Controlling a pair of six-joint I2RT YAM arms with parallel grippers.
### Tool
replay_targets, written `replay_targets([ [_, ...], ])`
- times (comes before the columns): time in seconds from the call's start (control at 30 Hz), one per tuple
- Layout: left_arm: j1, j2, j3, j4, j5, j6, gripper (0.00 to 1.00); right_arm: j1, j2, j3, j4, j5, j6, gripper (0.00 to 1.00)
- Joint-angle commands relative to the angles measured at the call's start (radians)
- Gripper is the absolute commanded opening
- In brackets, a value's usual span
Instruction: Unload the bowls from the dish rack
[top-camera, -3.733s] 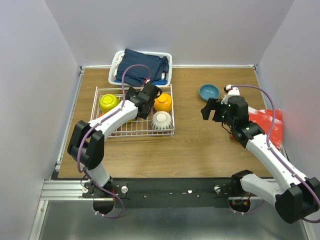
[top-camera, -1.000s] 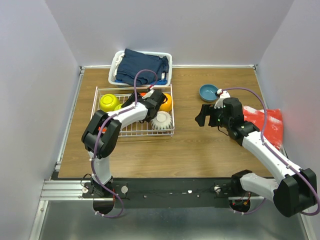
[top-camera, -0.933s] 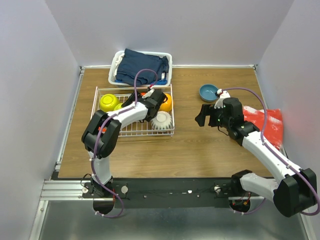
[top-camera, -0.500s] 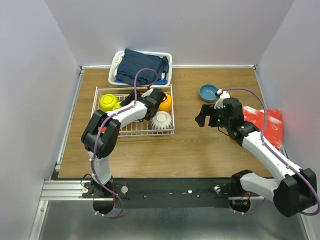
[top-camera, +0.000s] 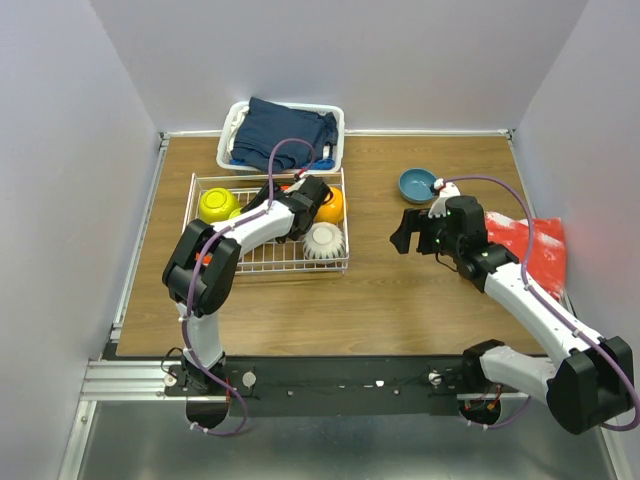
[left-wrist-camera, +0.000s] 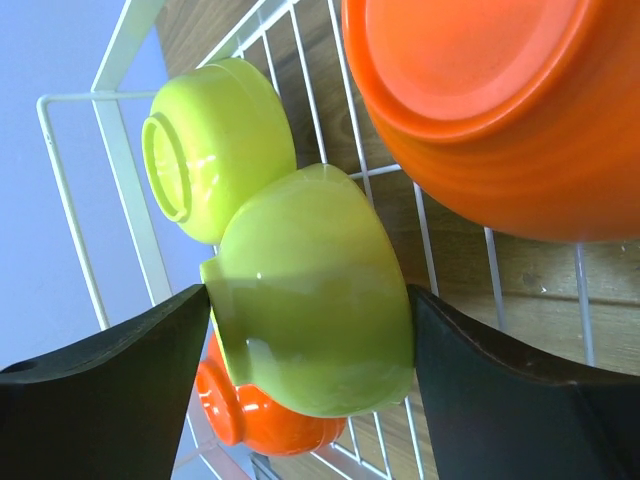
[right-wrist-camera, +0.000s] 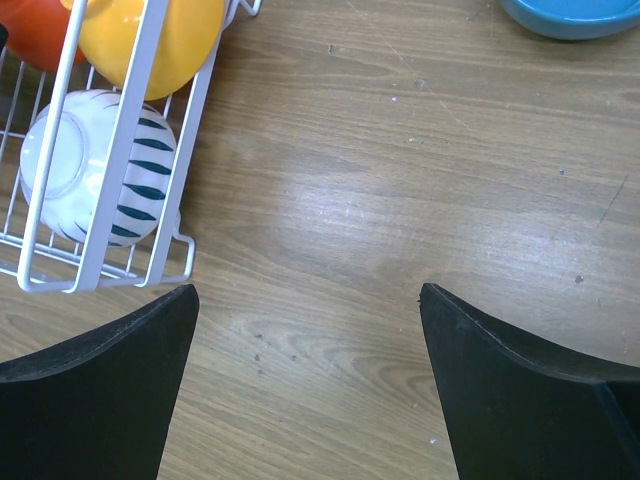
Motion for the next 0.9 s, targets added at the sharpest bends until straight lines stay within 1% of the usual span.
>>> replay_targets([
  [0.0, 0.009, -0.034, 0.042, -0.066, 0.031, -0.022, 0.82, 0.004, -0.002, -0.002, 0.001, -0.014, 0.003, 0.99],
  [0.07, 0.009, -0.04, 0.052, -0.078, 0.042, -0.022, 0.79, 0.004, -0.003, -0.001, 0.002, -0.013, 0.003, 0.99],
  [0.13, 0.009, -0.043, 0.063, -0.101, 0.054, -0.068, 0.75, 0.004, 0.0, -0.001, 0.002, -0.013, 0.003, 0.99],
  [0.2, 0.009, -0.043, 0.074, -0.124, 0.068, -0.086, 0.74, 0.004, 0.0, 0.001, 0.002, -0.013, 0.003, 0.99],
  [0.23, 0.009, -0.043, 0.075, -0.13, 0.073, -0.094, 0.71, 0.004, 0.0, 0.001, 0.001, -0.013, 0.003, 0.99],
  [0.3, 0.009, -0.043, 0.077, -0.144, 0.076, -0.114, 0.68, 0.004, 0.0, 0.002, 0.001, -0.013, 0.003, 0.99],
  [0.33, 0.009, -0.043, 0.077, -0.15, 0.079, -0.122, 0.62, 0.004, 0.0, 0.002, 0.001, -0.013, 0.001, 0.99],
  [0.4, 0.009, -0.049, 0.088, -0.168, 0.088, -0.143, 0.56, 0.004, -0.002, 0.001, 0.001, -0.013, 0.003, 0.99],
  [0.43, 0.009, -0.051, 0.094, -0.175, 0.096, -0.151, 0.46, 0.002, 0.0, -0.001, 0.002, -0.013, 0.004, 0.99],
  [0.5, 0.009, -0.057, 0.117, -0.2, 0.096, -0.178, 0.39, 0.004, 0.0, -0.002, 0.002, -0.013, 0.006, 0.99],
  [0.53, 0.009, -0.059, 0.127, -0.21, 0.097, -0.186, 0.32, 0.004, 0.0, -0.001, 0.002, -0.013, 0.006, 0.99],
  [0.73, 0.022, -0.103, 0.198, -0.233, 0.136, -0.217, 0.18, 0.004, 0.0, 0.008, -0.003, -0.016, 0.007, 0.99],
  [0.87, 0.048, -0.155, 0.223, -0.225, 0.203, -0.25, 0.14, 0.004, 0.004, 0.025, -0.006, -0.033, 0.009, 0.99],
])
